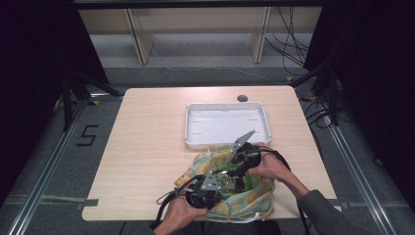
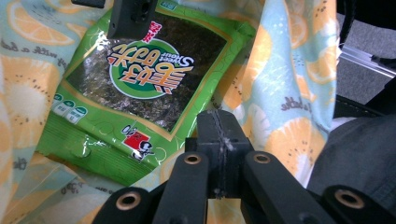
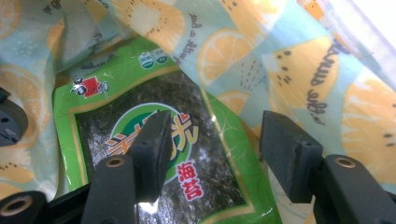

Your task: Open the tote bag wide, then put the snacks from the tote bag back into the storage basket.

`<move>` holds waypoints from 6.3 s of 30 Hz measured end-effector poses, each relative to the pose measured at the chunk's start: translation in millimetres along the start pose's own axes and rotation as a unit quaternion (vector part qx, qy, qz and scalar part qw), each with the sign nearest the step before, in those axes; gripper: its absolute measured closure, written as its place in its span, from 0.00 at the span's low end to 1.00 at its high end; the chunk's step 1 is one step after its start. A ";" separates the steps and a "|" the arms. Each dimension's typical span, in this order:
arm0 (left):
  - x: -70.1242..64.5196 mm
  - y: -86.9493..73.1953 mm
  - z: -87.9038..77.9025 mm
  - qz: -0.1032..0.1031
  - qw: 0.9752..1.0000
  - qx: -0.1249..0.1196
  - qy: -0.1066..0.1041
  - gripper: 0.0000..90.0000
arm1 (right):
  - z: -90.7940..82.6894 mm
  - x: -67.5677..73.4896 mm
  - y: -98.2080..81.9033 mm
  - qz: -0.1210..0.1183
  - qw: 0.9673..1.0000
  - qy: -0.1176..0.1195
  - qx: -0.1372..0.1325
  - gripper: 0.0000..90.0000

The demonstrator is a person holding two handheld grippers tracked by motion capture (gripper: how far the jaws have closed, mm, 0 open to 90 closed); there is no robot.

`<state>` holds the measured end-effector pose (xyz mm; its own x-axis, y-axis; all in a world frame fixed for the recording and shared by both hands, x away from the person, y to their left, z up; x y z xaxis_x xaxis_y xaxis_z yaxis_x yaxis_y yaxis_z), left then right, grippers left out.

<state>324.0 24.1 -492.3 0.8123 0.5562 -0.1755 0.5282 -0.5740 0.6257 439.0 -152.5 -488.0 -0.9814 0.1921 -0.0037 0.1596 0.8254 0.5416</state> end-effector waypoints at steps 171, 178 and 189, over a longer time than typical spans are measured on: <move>54.6 -75.1 -116.7 -0.149 0.975 -0.108 0.126 0.24 | -140.7 -57.1 2.0 0.161 0.958 -0.106 -0.211 0.85; 53.4 -76.6 -116.1 -0.140 0.977 -0.104 0.126 0.24 | -137.7 -75.8 -2.5 0.181 0.949 -0.138 -0.220 0.85; 52.2 -78.3 -116.3 -0.152 0.973 -0.118 0.129 0.24 | -127.3 -93.4 -9.1 0.216 0.940 -0.157 -0.213 0.85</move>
<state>296.3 168.0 -462.0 0.5226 0.8281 -0.2027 0.6384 -0.2225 0.7368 515.6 -245.6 -385.6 -0.7437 0.6634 0.0822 0.4127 0.3589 0.8372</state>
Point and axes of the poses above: each handheld gripper's, and its own axes: z roughly forward along the jaws, y roughly out of its top, x roughly to its left, the point moved 2 cm from there along z, roughly forward along the jaws, and after that the axes turned 12 degrees about -z, right-handed, at the moved point
